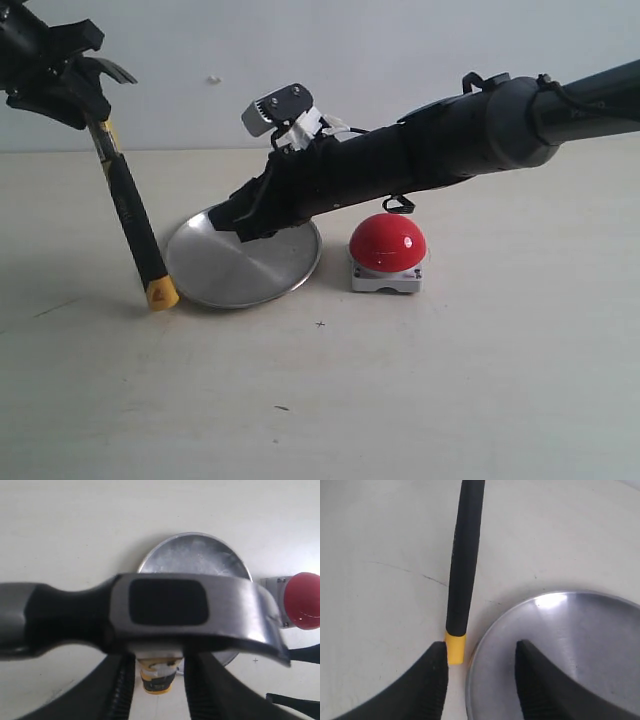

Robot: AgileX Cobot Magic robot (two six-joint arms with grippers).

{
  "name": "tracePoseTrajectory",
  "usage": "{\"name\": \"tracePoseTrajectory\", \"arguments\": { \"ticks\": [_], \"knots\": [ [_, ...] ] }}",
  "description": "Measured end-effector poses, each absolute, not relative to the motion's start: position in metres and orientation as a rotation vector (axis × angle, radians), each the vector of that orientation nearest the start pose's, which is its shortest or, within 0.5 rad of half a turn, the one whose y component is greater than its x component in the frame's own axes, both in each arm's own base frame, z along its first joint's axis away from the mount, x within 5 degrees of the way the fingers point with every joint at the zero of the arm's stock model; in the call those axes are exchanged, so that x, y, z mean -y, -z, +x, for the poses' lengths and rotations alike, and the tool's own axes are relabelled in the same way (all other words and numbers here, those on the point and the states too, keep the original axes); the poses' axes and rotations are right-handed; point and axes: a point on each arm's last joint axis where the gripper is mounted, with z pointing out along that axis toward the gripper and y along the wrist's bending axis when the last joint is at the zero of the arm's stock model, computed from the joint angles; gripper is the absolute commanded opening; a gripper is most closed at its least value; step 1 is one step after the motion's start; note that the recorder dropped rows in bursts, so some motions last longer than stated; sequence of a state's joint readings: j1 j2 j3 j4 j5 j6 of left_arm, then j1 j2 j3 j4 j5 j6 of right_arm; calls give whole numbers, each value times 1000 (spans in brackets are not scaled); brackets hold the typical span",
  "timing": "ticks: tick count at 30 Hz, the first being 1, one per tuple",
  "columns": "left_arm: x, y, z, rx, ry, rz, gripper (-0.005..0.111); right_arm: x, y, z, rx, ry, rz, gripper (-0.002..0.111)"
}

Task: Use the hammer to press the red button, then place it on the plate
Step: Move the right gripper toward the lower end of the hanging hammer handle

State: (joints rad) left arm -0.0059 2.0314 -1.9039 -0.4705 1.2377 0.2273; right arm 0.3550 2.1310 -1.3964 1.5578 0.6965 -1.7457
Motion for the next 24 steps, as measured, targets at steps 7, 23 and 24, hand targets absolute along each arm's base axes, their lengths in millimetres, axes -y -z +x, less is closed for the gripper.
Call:
{"name": "tracePoseTrajectory", "arguments": {
  "ticks": [7,23,24],
  "knots": [
    [42,-274,433,-2802,623,181,0,-223,-165,398,-1951,-855,-975,57],
    [43,-272,432,-2804,640,175,0,-263,-145,400,-1912,-885,-1003,63],
    [43,-272,432,-2803,644,176,0,-266,-145,402,-1911,-893,-998,63]
  ]
}}
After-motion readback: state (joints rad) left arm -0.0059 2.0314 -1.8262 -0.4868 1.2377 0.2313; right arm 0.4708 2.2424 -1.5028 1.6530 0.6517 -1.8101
